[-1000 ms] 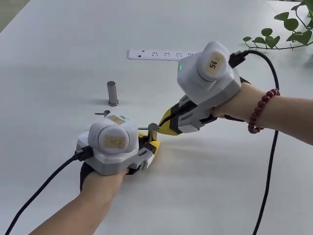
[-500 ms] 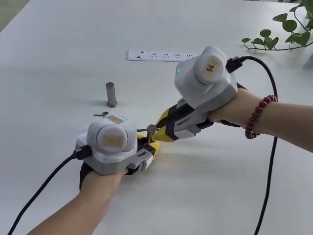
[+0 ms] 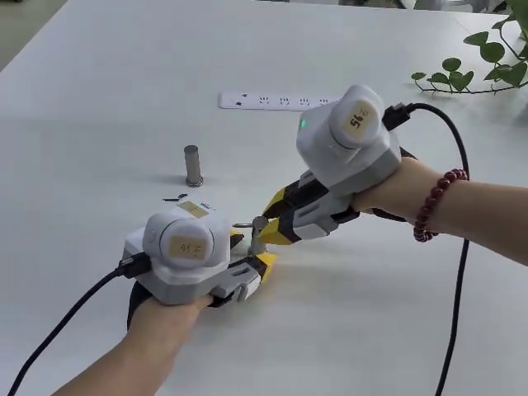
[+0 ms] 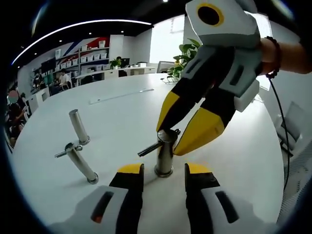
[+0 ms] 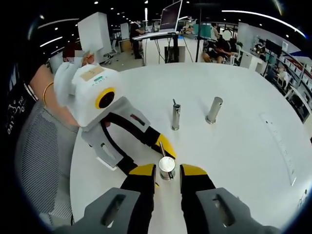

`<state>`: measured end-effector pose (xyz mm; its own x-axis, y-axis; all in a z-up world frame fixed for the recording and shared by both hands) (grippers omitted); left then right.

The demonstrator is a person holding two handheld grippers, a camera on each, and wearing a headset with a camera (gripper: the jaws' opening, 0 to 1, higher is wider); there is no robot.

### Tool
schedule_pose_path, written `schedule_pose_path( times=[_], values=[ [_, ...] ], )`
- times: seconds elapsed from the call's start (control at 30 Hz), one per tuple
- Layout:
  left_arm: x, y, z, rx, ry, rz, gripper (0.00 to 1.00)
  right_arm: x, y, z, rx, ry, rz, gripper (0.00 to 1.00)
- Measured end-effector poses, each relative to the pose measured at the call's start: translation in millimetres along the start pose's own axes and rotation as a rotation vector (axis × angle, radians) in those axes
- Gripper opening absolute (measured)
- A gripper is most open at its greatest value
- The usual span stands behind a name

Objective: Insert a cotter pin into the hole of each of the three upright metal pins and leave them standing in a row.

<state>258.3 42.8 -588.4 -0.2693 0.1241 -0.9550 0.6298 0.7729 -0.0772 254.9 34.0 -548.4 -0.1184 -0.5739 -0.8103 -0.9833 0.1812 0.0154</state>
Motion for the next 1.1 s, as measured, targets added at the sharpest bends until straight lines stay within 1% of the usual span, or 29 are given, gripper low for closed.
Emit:
schedule_pose_path(
  times=[0.13, 0.23, 0.47, 0.7, 0.87, 0.97, 1.1],
  values=[
    [0.6, 1.9, -3.0, 0.003, 0.006, 0.008, 0.34, 1.0, 0.7, 4.6, -0.003, -0.008, 0.029, 0.17],
    [0.5, 3.8, -4.1, 0.0, 0.006, 0.002, 0.35, 1.7, 1.3, 7.0, -0.002, -0.008, 0.031, 0.16],
    [-1.8, 4.5, -9.1, 0.003, 0.004, -0.005, 0.38, 4.7, -4.1, 12.0, 0.0, -0.007, 0.052, 0.15],
    [-11.5, 6.5, -16.0, 0.003, -0.023, -0.019, 0.41, 2.6, -2.3, 14.9, -0.016, -0.017, 0.044, 0.1],
    [-16.5, 5.4, -22.4, 0.011, -0.039, -0.033, 0.44, 3.4, -4.7, 15.2, -0.017, -0.005, 0.016, 0.09],
    [-18.7, 3.8, -26.9, 0.021, -0.043, -0.022, 0.46, 3.4, -5.8, 15.2, -0.014, 0.001, 0.007, 0.09],
    [-21.5, 4.9, -38.4, 0.026, -0.047, -0.009, 0.48, 3.3, -8.0, 15.3, -0.013, 0.003, -0.002, 0.08]
  ],
)
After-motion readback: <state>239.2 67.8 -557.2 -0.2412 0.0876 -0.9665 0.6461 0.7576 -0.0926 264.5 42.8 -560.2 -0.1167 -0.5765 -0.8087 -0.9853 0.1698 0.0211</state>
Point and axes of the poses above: the centre of the closed fingertips' face, and the gripper's own axes: z roughly forward along the fingers, y roughly to its left, x roughly out of its underside, the point moved 1 cm from there along -z, roughly backward along the fingers, and after that the axes turned 13 degrees about -y, right-handed, at the moved point
